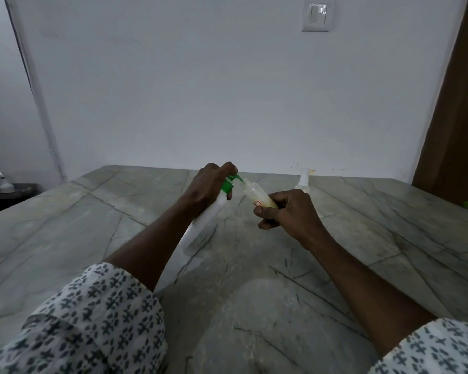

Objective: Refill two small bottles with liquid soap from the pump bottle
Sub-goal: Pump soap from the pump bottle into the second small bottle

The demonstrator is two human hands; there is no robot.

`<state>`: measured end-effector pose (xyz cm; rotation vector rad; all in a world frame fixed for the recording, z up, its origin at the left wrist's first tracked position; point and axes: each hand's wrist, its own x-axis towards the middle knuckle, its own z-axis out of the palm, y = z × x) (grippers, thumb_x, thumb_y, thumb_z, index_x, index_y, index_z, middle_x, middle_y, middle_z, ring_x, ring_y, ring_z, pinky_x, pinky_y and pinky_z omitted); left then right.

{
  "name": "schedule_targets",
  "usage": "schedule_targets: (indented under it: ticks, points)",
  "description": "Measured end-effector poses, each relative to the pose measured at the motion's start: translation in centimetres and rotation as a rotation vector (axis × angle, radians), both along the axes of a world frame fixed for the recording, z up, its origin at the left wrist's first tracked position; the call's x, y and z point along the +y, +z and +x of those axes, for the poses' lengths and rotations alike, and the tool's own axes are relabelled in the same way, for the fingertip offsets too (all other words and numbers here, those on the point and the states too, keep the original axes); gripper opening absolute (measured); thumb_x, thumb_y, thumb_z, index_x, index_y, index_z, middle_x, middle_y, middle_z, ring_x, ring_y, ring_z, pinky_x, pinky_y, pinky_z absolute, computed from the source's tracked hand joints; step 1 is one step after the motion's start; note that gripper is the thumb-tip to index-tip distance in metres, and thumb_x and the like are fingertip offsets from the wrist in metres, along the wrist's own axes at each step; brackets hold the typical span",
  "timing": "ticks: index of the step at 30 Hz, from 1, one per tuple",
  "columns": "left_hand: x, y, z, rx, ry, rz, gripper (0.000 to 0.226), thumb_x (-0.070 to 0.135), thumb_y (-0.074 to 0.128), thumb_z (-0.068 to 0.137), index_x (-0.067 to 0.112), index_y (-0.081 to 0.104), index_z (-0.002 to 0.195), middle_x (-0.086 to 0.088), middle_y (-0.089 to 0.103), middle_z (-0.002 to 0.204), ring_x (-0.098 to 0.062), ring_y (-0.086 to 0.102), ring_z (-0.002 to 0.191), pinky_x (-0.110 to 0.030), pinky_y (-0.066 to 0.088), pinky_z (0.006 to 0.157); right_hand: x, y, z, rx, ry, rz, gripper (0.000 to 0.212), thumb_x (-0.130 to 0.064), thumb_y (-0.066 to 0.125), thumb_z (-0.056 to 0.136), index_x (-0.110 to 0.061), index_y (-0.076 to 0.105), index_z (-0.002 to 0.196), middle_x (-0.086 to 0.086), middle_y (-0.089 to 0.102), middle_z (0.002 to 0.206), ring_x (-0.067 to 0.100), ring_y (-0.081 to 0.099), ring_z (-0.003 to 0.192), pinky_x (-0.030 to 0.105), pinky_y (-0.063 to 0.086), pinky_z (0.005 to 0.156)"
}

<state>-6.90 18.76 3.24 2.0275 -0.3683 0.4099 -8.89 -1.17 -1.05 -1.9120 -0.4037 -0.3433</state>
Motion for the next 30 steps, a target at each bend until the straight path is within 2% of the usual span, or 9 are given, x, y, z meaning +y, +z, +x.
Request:
schedule_targets:
  ticks: [3, 8, 14, 18, 23, 26, 30]
  points:
    - [0.2, -0.2, 0.2, -0.006, 0.007, 0.008, 0.063, 0.055, 0.041, 0.082, 0.001, 0.069, 0.066, -0.012, 0.070, 0.062, -0.023, 0.060, 0.058, -0.050, 0.050, 0.084, -0.1, -0.2, -0.1, -0.032, -0.015, -0.003, 0.040, -0.016, 0.083, 0.074, -0.002, 0.071, 0.110, 0.013, 0.074, 0.093, 0.024, 0.074, 0.064, 0.049, 0.061, 0.073]
    - [0.1, -0.1, 0.3, -0.014, 0.049, -0.008, 0.071, 0.067, 0.041, 0.082, 0.005, 0.073, 0.067, -0.010, 0.071, 0.062, -0.022, 0.062, 0.058, -0.045, 0.051, 0.083, 0.2, 0.1, -0.5, -0.136, -0.106, -0.052, 0.042, -0.019, 0.081, 0.076, -0.007, 0.070, 0.114, 0.007, 0.073, 0.089, 0.015, 0.073, 0.064, 0.039, 0.062, 0.072]
    - [0.1, -0.2, 0.2, -0.007, 0.017, 0.023, 0.071, 0.065, 0.044, 0.088, 0.004, 0.070, 0.062, -0.013, 0.071, 0.064, -0.019, 0.061, 0.056, -0.039, 0.049, 0.077, 0.6, 0.2, -0.5, -0.147, -0.153, -0.077, 0.036, -0.023, 0.080, 0.078, -0.006, 0.072, 0.108, 0.007, 0.073, 0.085, 0.011, 0.072, 0.059, 0.033, 0.061, 0.068]
    - [0.1, 0.0, 0.0, 0.018, -0.035, 0.022, 0.067, 0.064, 0.048, 0.085, 0.006, 0.068, 0.059, -0.014, 0.068, 0.062, -0.019, 0.059, 0.055, -0.038, 0.048, 0.076, 0.5, 0.2, -0.3, -0.136, -0.161, -0.089, 0.032, -0.024, 0.079, 0.078, -0.004, 0.073, 0.102, 0.009, 0.074, 0.084, 0.013, 0.072, 0.058, 0.037, 0.061, 0.070]
    - [-0.2, 0.3, -0.7, 0.050, -0.064, -0.020, 0.052, 0.051, 0.049, 0.094, 0.020, 0.069, 0.057, -0.010, 0.065, 0.059, -0.017, 0.057, 0.052, -0.036, 0.046, 0.073, 0.1, 0.1, -0.3, -0.131, -0.140, -0.096, 0.032, -0.023, 0.079, 0.078, -0.004, 0.073, 0.104, 0.010, 0.074, 0.089, 0.014, 0.072, 0.060, 0.038, 0.062, 0.070]
    - [-0.3, 0.5, -0.9, 0.067, -0.092, -0.028, 0.051, 0.049, 0.046, 0.096, 0.012, 0.068, 0.069, -0.010, 0.064, 0.060, -0.018, 0.057, 0.053, -0.034, 0.046, 0.069, -0.4, 0.3, -0.3, -0.132, -0.116, -0.095, 0.032, -0.019, 0.080, 0.078, -0.004, 0.073, 0.105, 0.011, 0.073, 0.089, 0.014, 0.072, 0.061, 0.030, 0.061, 0.066]
    - [-0.2, 0.6, -1.1, 0.071, -0.095, -0.048, 0.057, 0.044, 0.040, 0.102, 0.009, 0.064, 0.062, -0.010, 0.063, 0.057, -0.017, 0.056, 0.049, -0.031, 0.045, 0.064, -0.6, 0.3, -0.4, -0.145, -0.086, -0.087, 0.031, -0.016, 0.080, 0.077, -0.004, 0.073, 0.104, 0.013, 0.074, 0.088, 0.014, 0.072, 0.060, 0.030, 0.061, 0.064]
